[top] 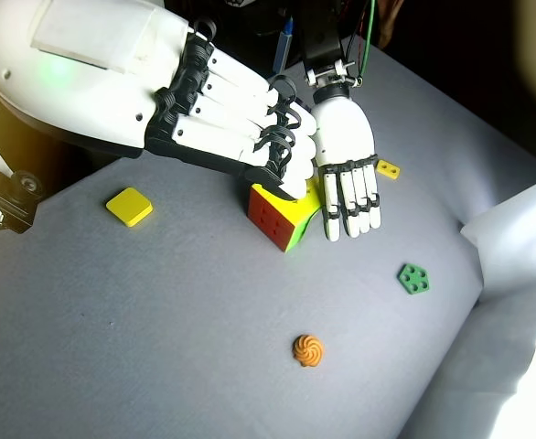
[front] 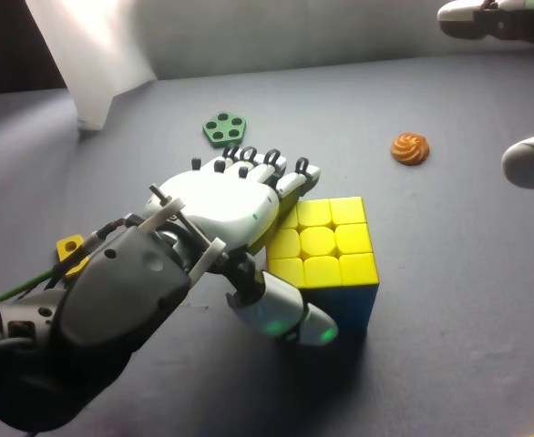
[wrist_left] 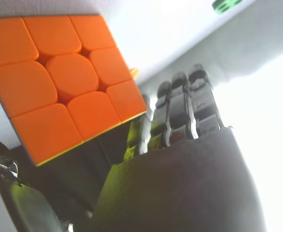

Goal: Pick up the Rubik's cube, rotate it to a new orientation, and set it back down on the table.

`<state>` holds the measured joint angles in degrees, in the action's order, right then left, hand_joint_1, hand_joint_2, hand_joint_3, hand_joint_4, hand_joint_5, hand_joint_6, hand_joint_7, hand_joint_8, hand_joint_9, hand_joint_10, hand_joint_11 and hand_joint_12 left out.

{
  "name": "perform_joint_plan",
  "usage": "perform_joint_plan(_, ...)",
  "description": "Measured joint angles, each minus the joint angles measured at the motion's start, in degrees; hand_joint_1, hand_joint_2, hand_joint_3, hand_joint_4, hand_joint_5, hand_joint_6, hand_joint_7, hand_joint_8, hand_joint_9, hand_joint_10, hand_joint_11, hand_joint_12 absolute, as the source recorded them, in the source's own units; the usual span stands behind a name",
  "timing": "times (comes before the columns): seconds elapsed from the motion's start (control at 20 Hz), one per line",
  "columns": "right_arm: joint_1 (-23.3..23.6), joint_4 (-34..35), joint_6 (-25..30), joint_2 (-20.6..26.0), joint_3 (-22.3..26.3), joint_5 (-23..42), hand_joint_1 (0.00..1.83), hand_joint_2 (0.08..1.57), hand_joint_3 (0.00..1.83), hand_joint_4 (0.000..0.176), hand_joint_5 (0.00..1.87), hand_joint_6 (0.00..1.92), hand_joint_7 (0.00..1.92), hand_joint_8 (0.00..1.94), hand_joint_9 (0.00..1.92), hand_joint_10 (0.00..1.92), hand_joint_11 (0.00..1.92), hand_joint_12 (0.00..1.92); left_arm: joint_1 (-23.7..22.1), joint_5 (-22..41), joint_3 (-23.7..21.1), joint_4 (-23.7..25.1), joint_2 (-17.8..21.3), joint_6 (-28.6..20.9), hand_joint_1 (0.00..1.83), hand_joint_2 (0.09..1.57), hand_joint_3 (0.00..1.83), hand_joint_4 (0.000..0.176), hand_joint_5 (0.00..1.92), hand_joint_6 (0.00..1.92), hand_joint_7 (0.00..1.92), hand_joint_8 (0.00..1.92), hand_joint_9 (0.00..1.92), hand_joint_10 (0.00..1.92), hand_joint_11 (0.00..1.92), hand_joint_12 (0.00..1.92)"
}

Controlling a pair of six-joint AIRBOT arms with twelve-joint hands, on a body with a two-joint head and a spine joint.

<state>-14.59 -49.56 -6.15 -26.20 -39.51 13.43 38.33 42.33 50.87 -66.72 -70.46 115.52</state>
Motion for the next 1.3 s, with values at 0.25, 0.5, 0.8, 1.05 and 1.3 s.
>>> perform_joint_plan(0.25,0.0,0.0,0.0,0.0,0.0,-0.02,0.12,1.06,0.0,0.0,0.22,0.0,0.22,0.0,0.21,0.0,0.0,0.56,0.42,-0.15,0.85,0.68,-0.24,-0.02,0.55,0.65,0.0,0.106,0.0,0.0,0.0,0.0,0.0,0.0,0.0,0.0)
perform_joint_plan(0.5,0.0,0.0,0.0,0.0,0.0,0.0,0.12,1.06,0.0,0.0,0.22,0.0,0.21,0.0,0.2,0.0,0.0,0.53,0.72,0.04,1.16,1.18,-0.76,-0.09,0.58,0.62,0.0,0.096,0.0,0.0,0.0,0.0,0.0,0.0,0.0,0.0)
perform_joint_plan(0.8,0.02,0.0,0.0,0.0,0.0,0.0,0.05,1.07,0.0,0.0,0.22,0.01,0.21,0.01,0.19,0.01,0.0,0.49,0.7,0.07,1.27,1.27,-0.76,-0.09,0.43,0.76,0.0,0.176,0.0,0.0,0.0,0.0,0.0,0.0,0.0,0.0)
perform_joint_plan(1.05,0.02,0.0,0.0,0.0,0.0,0.0,0.05,1.07,0.0,0.0,0.23,0.0,0.22,0.0,0.21,0.0,0.0,0.57,0.7,0.09,1.27,1.38,-0.76,-0.02,0.29,0.75,0.0,0.162,0.0,0.0,0.0,0.0,0.0,0.0,0.0,0.0)
perform_joint_plan(1.3,0.02,0.0,0.0,0.0,0.0,0.0,0.11,1.04,0.0,0.0,0.21,0.0,0.2,0.0,0.2,0.0,0.0,0.55,0.7,-0.07,1.57,1.44,-0.87,-0.02,0.34,0.71,0.0,0.17,0.0,0.0,0.0,0.0,0.0,0.0,0.0,0.0)
